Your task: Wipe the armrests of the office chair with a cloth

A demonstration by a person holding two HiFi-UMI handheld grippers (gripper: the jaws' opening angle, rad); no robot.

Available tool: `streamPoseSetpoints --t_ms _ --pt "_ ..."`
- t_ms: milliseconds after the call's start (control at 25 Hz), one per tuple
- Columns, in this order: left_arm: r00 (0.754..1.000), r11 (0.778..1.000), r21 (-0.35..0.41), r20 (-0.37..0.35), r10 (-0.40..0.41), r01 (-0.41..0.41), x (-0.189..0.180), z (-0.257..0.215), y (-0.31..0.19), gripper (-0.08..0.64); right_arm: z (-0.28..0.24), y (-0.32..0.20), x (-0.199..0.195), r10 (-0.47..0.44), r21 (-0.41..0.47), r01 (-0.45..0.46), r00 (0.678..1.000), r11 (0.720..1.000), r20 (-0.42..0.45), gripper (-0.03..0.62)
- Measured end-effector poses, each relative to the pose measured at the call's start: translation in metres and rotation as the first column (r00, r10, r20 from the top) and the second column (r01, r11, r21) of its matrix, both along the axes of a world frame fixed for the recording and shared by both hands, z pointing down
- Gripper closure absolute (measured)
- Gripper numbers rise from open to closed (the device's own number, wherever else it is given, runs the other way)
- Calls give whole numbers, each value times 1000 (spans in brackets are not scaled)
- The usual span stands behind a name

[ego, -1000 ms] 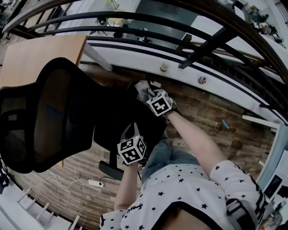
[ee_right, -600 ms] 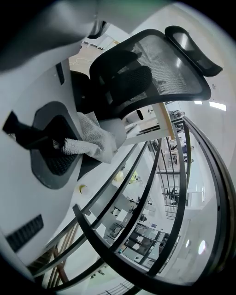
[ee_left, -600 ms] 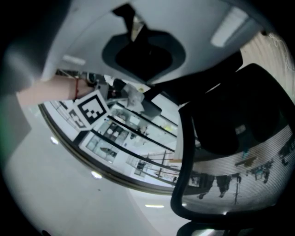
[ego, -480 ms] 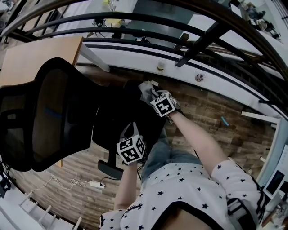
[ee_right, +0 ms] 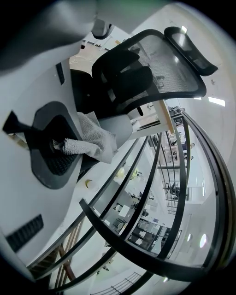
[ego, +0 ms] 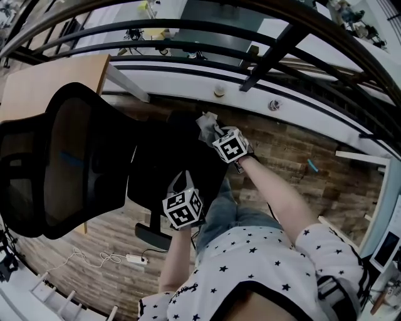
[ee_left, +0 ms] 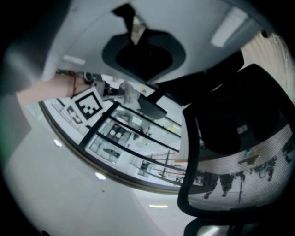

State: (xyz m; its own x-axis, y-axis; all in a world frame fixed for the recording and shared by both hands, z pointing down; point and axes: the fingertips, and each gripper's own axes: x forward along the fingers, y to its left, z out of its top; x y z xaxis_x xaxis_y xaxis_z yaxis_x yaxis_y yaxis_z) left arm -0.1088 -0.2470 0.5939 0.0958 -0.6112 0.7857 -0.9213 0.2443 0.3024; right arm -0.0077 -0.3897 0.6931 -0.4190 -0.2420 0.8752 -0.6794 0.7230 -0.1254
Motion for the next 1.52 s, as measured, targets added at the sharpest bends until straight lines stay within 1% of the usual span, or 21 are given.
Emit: streamPoseSetpoints --t_ms 160,480,760,880,1080,1320,1520 --pt "1000 1000 6 2 0 0 3 -1 3 558 2 2 10 6 12 -6 1000 1000 -5 560" --pt "1000 1000 11 5 -2 2 12 -4 12 558 0 10 26 24 9 -24 999 1000 -22 560" --pt "1000 1000 14 0 -4 4 19 -5 24 558 3 15 40 33 21 -31 997 999 -65 560" --pt "1000 1000 20 4 -17 17 19 -9 28 558 1 17 43 33 23 -31 997 999 -68 560" --pt "999 999 39 11 -36 35 20 -15 38 558 -7 30 45 36 28 -34 999 999 -42 560" --pt "999 997 62 21 -37 36 32 -26 55 558 -37 57 53 63 37 -66 996 997 58 560" --pt "999 996 85 23 -29 27 45 -32 57 558 -55 69 65 78 61 -86 991 994 112 560"
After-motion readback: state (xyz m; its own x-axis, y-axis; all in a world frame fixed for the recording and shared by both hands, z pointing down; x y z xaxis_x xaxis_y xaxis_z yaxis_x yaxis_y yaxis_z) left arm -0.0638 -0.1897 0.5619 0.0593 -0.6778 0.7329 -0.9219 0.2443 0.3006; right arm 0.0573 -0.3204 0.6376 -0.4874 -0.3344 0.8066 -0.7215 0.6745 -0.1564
